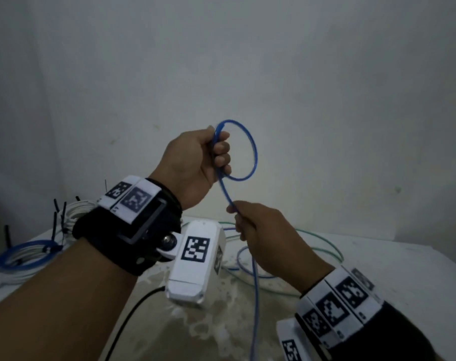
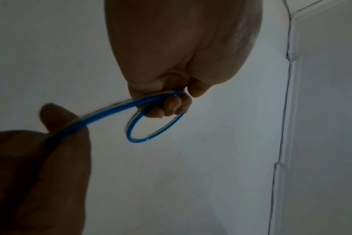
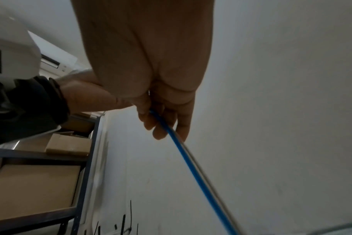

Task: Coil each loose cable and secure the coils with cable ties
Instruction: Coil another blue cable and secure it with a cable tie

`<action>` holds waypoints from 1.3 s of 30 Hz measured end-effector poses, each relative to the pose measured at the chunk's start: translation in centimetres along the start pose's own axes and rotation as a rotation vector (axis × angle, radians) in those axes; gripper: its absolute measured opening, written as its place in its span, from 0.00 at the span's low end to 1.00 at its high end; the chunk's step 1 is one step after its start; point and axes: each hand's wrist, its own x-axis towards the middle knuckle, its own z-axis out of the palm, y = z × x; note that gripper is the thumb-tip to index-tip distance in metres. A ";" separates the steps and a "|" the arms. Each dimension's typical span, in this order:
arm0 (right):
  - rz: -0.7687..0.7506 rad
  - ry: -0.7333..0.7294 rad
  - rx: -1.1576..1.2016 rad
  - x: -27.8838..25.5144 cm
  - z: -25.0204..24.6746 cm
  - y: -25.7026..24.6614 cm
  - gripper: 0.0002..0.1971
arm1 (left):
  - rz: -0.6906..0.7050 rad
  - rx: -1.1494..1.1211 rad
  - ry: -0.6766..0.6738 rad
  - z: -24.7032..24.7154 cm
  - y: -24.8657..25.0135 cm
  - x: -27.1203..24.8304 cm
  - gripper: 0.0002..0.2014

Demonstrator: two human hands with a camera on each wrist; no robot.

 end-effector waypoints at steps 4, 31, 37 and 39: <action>-0.023 -0.058 0.050 -1.0 1.0 0.6 0.17 | -0.021 -0.009 0.031 -0.7 -0.4 -0.8 0.14; 0.257 -0.008 -0.406 1.0 -7.0 8.3 0.16 | -0.045 0.146 0.009 -4.8 -2.5 -5.4 0.12; 0.153 0.265 -0.506 5.6 -7.4 4.3 0.17 | 0.021 0.271 0.045 -3.9 -4.7 -5.9 0.14; 0.187 0.283 -0.456 6.3 -6.9 2.5 0.16 | 0.028 0.266 0.033 -3.5 -5.5 -6.0 0.14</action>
